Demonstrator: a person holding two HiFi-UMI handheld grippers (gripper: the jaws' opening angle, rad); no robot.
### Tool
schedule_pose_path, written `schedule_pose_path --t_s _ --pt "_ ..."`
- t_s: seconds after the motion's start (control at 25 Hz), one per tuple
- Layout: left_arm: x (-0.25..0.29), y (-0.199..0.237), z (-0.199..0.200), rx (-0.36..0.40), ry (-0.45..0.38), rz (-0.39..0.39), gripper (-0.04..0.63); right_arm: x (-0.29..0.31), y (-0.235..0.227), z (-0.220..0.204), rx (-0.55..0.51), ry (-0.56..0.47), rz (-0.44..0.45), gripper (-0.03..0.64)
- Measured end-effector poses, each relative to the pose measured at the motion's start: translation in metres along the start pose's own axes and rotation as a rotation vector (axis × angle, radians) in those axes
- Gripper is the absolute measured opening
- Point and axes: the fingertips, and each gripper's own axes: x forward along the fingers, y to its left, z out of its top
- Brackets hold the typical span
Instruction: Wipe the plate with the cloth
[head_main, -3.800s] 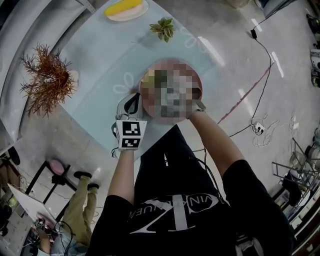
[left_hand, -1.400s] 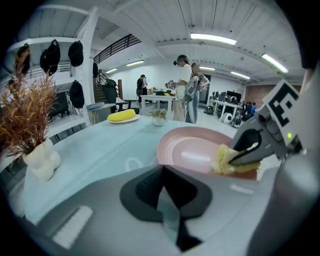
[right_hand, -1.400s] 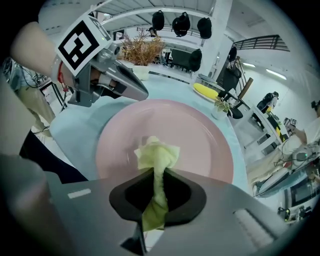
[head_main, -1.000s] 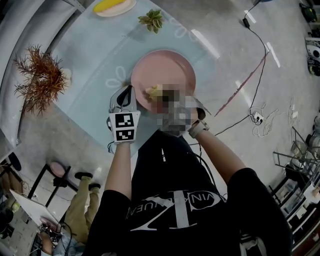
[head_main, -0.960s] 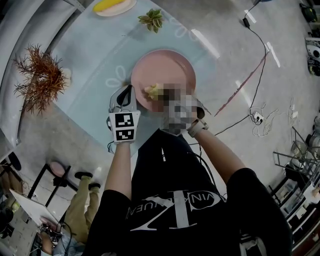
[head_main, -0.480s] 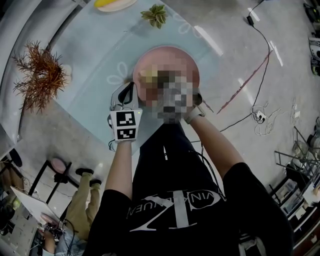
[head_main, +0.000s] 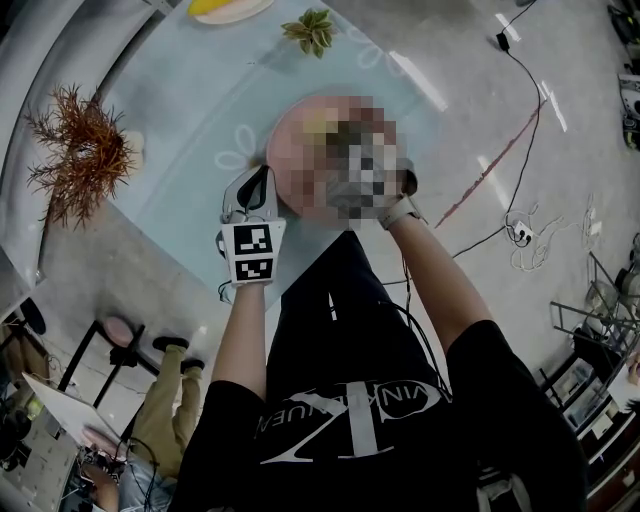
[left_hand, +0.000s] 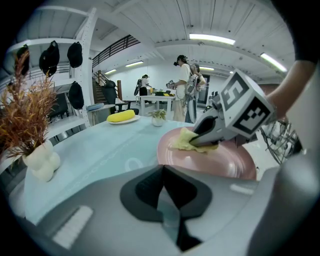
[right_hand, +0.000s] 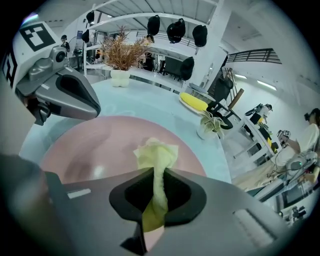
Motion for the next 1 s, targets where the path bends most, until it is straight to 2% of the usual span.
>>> schedule_pose_path --t_s 0.44,1.0 --pt "-0.001 0.001 0.000 0.000 -0.002 -0.002 0.000 -0.019 -0.002 -0.034 0.020 0.034 -0.050 0.040" --pt "0.000 0.001 0.001 -0.006 -0.005 0.003 0.000 -0.043 0.046 -0.046 -0.034 0.034 0.016 0.040"
